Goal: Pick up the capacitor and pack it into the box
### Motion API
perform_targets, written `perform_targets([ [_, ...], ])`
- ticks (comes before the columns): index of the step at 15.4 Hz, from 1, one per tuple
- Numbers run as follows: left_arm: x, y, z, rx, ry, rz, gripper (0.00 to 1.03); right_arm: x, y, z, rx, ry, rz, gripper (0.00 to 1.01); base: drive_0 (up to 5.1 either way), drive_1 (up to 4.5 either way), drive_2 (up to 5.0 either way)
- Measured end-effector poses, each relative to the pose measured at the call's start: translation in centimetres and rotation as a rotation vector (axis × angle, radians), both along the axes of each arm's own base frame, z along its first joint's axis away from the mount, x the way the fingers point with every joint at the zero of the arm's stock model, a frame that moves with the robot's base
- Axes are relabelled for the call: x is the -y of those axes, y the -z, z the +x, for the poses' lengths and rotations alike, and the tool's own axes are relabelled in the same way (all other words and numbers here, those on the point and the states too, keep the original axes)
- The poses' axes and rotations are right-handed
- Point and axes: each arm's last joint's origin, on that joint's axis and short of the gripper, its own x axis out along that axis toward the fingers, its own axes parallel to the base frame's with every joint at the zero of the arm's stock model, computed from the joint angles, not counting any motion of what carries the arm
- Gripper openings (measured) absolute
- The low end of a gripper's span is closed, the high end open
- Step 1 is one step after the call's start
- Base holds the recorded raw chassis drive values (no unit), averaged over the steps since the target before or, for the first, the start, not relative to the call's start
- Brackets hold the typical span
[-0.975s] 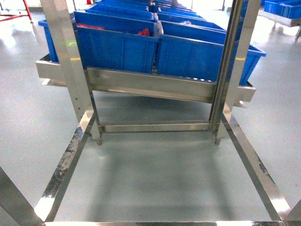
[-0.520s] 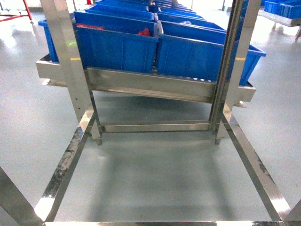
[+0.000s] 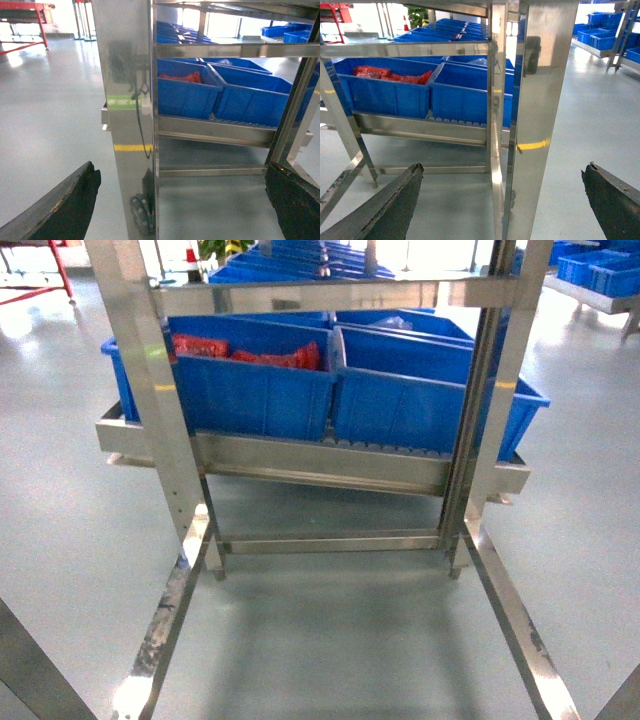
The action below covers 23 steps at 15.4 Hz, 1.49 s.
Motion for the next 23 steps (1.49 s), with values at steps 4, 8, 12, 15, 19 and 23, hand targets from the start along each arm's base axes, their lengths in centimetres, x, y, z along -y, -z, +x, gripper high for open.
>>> perform_targets([
  [4,0.00,0.00,0.00,0.000,0.002,0.000,0.98,0.00,-0.02,0.00,0.002,0.000,0.000,0.98,0.0,0.00,0.0],
  [8,0.01,0.00,0.00,0.000,0.002,0.001,0.98,0.01,-0.01,0.00,0.001,0.002,0.003,0.98,0.0,0.00,0.0],
  [12,0.01,0.00,0.00,0.000,0.002,0.001,0.98,0.00,-0.01,0.00,0.001,0.001,0.002,0.98,0.0,0.00,0.0],
  [15,0.00,0.00,0.00,0.000,0.001,0.000,0.98,0.00,-0.02,0.00,0.002,0.001,0.001,0.98,0.0,0.00,0.0],
  [19,0.01,-0.05,0.00,0.005,0.003,0.001,0.98,0.00,-0.02,0.00,0.002,0.000,0.002,0.98,0.0,0.00,0.0],
  [23,0.00,0.00,0.00,0.000,0.002,0.001,0.98,0.00,-0.01,0.00,0.001,0.001,0.002,0.98,0.0,0.00,0.0],
])
